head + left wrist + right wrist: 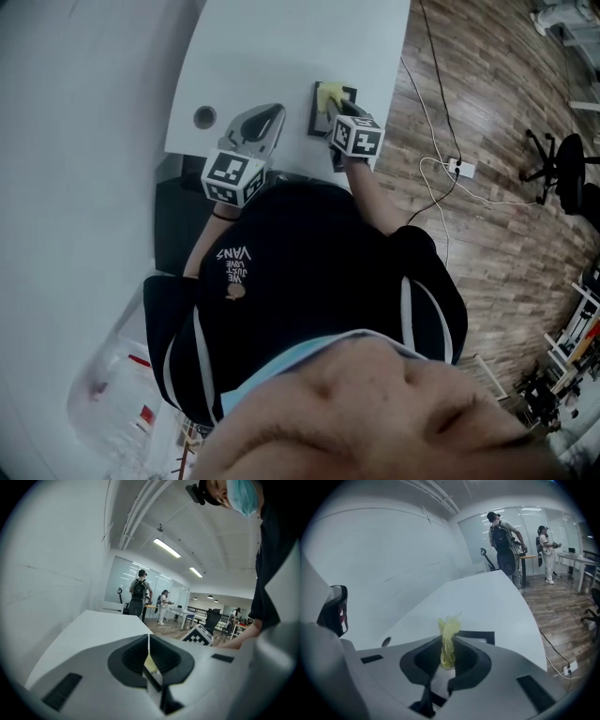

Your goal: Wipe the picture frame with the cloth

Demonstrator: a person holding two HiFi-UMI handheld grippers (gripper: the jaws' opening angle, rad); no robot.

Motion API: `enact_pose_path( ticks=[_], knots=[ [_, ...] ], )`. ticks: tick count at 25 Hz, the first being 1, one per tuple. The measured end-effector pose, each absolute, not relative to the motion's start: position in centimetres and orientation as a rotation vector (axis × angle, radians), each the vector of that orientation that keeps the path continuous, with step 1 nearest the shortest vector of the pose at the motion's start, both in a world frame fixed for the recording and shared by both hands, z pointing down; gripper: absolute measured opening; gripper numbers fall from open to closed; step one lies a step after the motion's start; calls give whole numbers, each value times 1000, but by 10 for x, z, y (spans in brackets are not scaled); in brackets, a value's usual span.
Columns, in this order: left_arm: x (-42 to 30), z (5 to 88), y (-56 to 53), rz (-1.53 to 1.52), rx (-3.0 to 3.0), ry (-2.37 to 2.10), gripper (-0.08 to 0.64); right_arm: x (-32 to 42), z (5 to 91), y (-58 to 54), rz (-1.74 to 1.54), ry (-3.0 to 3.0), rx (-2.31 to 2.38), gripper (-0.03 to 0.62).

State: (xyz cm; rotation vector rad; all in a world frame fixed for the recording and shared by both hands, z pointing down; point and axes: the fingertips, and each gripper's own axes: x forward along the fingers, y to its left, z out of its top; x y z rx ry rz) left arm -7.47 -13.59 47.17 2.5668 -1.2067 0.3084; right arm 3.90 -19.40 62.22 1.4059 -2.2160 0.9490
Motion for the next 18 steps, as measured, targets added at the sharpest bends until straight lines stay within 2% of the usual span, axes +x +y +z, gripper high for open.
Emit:
enact_pose_path(
  ticks=[9, 18],
  knots=[
    [-95, 473, -127, 319, 2539, -1256, 18, 13, 630, -188, 967, -2228, 1357, 46],
    [-94, 474, -125, 330, 2543, -1247, 18, 18, 642, -187, 955, -2188, 1368, 46]
  ],
)
